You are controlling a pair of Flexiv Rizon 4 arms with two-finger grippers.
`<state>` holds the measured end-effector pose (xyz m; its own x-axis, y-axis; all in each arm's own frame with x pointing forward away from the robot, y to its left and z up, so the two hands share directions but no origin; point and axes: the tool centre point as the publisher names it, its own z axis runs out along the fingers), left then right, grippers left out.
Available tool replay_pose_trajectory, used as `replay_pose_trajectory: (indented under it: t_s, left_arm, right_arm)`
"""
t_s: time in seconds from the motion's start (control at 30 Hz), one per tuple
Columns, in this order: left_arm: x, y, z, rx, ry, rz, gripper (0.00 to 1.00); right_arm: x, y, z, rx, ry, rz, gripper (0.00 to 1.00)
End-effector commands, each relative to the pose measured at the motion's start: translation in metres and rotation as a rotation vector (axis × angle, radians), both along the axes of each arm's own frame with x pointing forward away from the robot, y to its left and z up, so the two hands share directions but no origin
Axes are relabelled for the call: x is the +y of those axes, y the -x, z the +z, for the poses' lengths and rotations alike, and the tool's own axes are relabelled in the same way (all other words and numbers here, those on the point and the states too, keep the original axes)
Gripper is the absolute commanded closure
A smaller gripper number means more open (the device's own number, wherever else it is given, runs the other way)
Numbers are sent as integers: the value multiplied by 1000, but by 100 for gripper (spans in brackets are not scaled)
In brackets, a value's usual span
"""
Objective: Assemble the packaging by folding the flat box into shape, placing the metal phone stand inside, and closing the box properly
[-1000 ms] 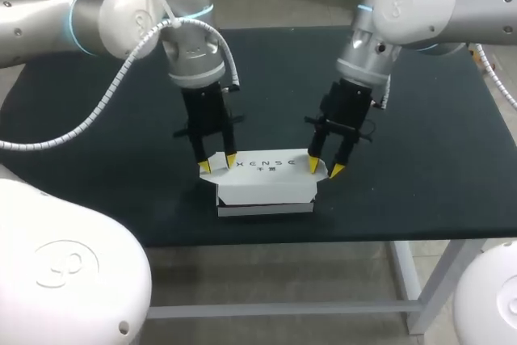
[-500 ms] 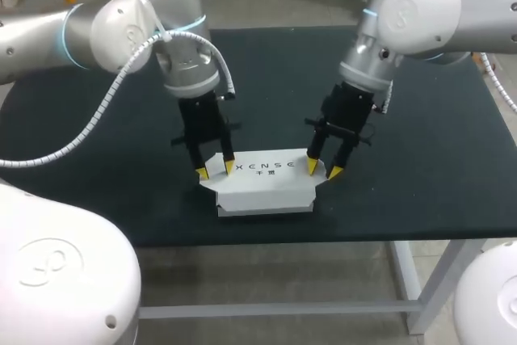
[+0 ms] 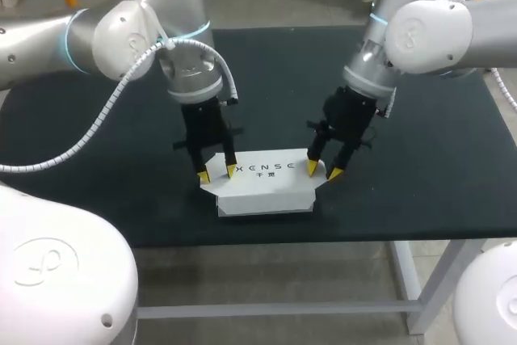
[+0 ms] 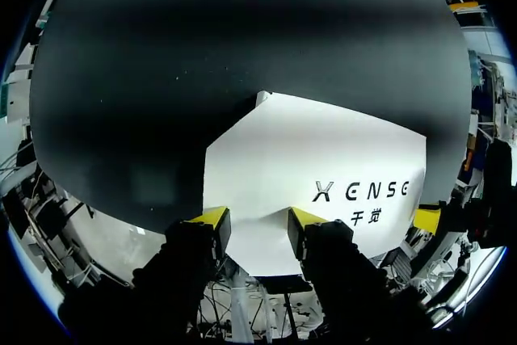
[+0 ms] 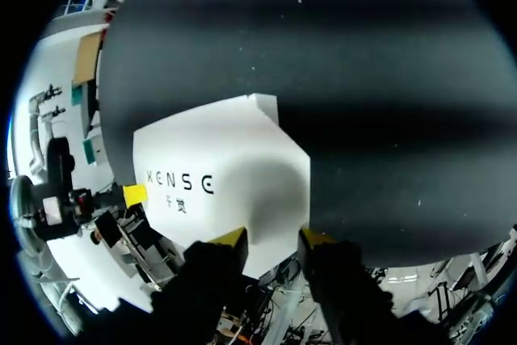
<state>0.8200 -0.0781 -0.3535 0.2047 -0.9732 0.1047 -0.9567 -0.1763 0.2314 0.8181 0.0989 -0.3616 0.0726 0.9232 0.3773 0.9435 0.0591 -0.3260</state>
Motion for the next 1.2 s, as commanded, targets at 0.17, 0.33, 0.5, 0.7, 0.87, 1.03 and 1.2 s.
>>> replay_pose_trajectory:
  t_s: [0.17,0.33,0.5,0.7,0.87,1.03,1.2]
  left_arm:
    - [-2,0,-4,-7,-7,-5,51]
    - [-3,0,-6,-17,-8,-9,50]
    - [-3,0,-8,-27,-8,-13,46]
    - [-3,1,-10,-46,-11,-15,45]
    - [-2,4,-13,-81,-12,-27,48]
    - [0,6,-16,-111,-10,-34,50]
    - [3,8,-20,-157,2,-51,51]
  right_arm:
    - [5,2,-4,-68,2,-7,56]
    - [4,2,-9,-102,-13,-11,56]
    - [3,3,-13,-141,-14,-18,55]
    - [3,3,-17,-176,-17,-26,55]
    - [4,3,-17,-205,-16,-33,56]
    - [5,2,-18,-212,-22,-36,55]
    - [5,1,-19,-211,-24,-40,55]
